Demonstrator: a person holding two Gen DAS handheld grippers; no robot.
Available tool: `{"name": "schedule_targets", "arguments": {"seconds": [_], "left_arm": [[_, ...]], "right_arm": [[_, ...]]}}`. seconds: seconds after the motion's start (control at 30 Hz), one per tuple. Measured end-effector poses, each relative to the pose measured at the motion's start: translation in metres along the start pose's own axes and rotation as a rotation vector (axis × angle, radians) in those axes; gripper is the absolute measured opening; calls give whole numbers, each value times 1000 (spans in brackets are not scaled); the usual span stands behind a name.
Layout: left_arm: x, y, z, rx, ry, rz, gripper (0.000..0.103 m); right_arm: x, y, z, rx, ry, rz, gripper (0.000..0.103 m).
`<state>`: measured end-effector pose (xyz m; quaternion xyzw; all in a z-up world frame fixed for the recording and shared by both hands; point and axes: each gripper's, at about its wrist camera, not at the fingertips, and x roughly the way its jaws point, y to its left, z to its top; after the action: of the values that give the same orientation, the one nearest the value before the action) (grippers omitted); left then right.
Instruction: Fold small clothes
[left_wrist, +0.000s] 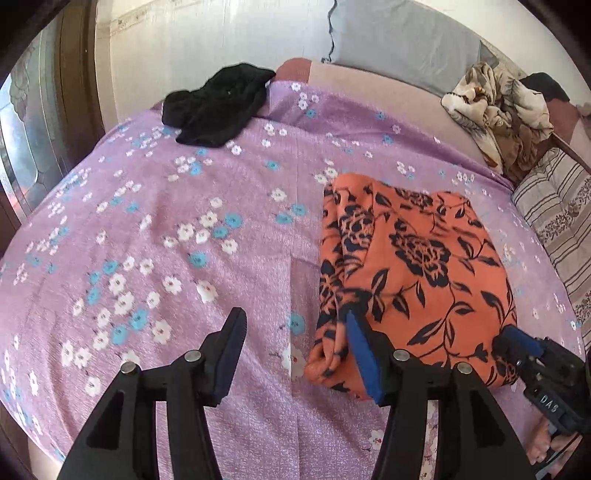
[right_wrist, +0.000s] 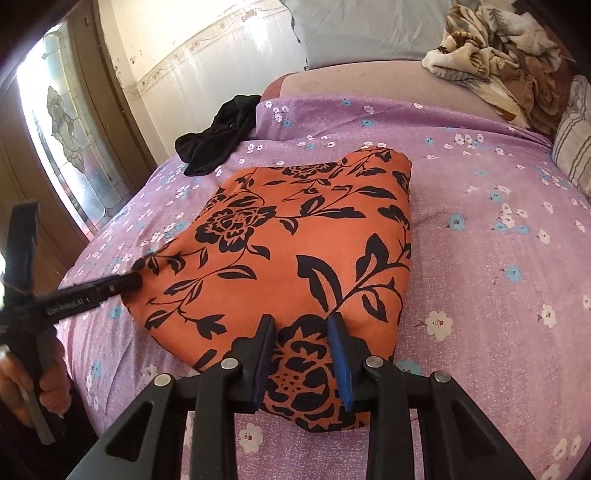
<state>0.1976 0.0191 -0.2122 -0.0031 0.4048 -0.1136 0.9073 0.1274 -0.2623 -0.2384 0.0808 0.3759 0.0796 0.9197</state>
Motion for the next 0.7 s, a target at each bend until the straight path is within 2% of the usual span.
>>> {"name": "schedule_targets", "arguments": {"seconds": [0.07, 0.13, 0.23, 0.37, 0.43, 0.53, 0.7], "left_arm": [[-8, -4, 10, 14, -34, 0, 57], [-6, -9, 18, 15, -25, -26, 57], [10, -23, 19, 30, 4, -49, 57], [43, -38, 7, 60, 92, -21, 58], [57, -34, 0, 31, 122, -14, 61], [63, -20, -3, -35, 139, -35, 75], [75, -8, -3, -83, 190, -82, 84]], "right_arm": [[2, 1, -1, -8, -8, 4, 33], [4, -1, 0, -1, -12, 16, 33], [5, -5, 1, 20, -16, 44, 33], [5, -10, 1, 44, -16, 80, 33], [5, -11, 1, 52, -15, 94, 33], [5, -12, 2, 52, -9, 100, 33], [5, -20, 9, 93, 60, 152, 33]]}}
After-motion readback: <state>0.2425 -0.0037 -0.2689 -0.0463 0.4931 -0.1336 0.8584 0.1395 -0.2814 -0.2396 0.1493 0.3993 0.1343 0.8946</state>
